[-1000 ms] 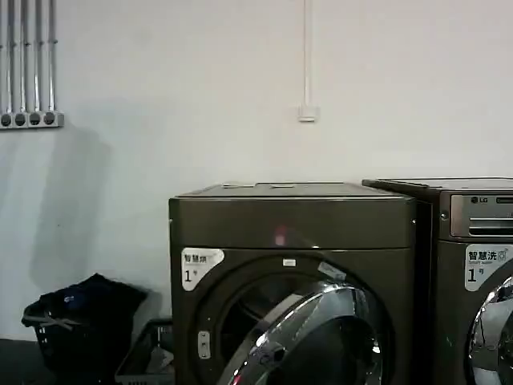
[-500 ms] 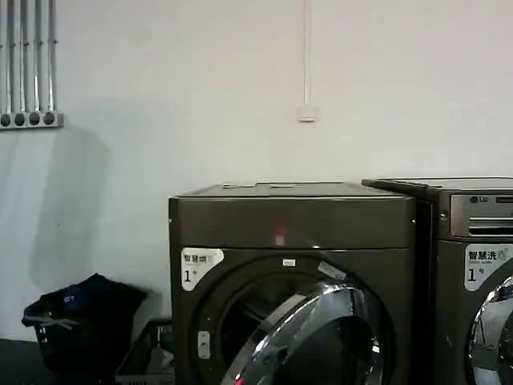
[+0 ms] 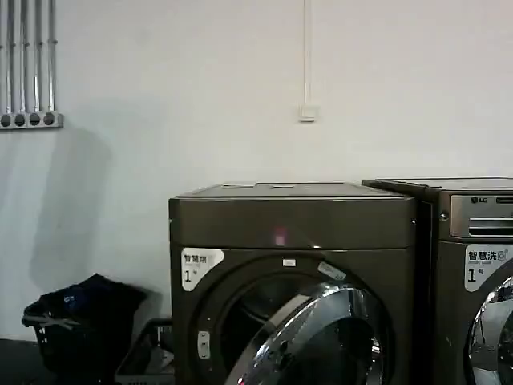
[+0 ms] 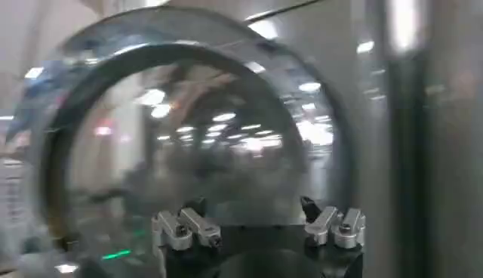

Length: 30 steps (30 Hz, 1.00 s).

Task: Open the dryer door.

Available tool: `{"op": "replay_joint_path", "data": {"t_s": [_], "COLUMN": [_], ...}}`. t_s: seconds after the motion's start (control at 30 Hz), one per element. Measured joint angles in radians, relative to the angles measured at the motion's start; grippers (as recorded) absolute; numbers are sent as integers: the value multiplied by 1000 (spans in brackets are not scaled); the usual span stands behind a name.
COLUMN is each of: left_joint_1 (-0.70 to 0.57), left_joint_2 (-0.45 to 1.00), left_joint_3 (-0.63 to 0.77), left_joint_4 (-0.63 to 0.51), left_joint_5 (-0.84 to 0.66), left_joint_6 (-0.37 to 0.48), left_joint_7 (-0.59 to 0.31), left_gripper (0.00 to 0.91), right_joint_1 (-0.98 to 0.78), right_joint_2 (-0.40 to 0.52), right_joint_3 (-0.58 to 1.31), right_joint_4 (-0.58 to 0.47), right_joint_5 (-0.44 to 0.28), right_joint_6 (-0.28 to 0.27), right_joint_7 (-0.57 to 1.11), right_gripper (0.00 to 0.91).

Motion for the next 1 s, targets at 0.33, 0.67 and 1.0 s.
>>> {"op": "replay_joint_path", "data": {"t_s": [0.33, 0.67, 1.0], "left_joint_1": [-24, -40, -38], "left_joint_2": [-10, -28, -43], "left_joint_3": [49, 97, 139], "left_joint_4": [-4, -18, -60], "left_joint_5": [-2, 2, 6], "left_joint_6": [-6, -13, -21], "left_joint_7": [18, 22, 28], "left_gripper": [907, 907, 907], "right_joint_1": [-37, -56, -70], "right_joint_2": [162, 317, 425], "right_joint_3": [305, 612, 885], "right_joint_4": [2, -8, -20], "right_joint_5": [-15, -67, -61], "right_joint_6": [-56, -84, -100], "right_joint_7": [97, 182, 281], "right_gripper": [907, 907, 907]}}
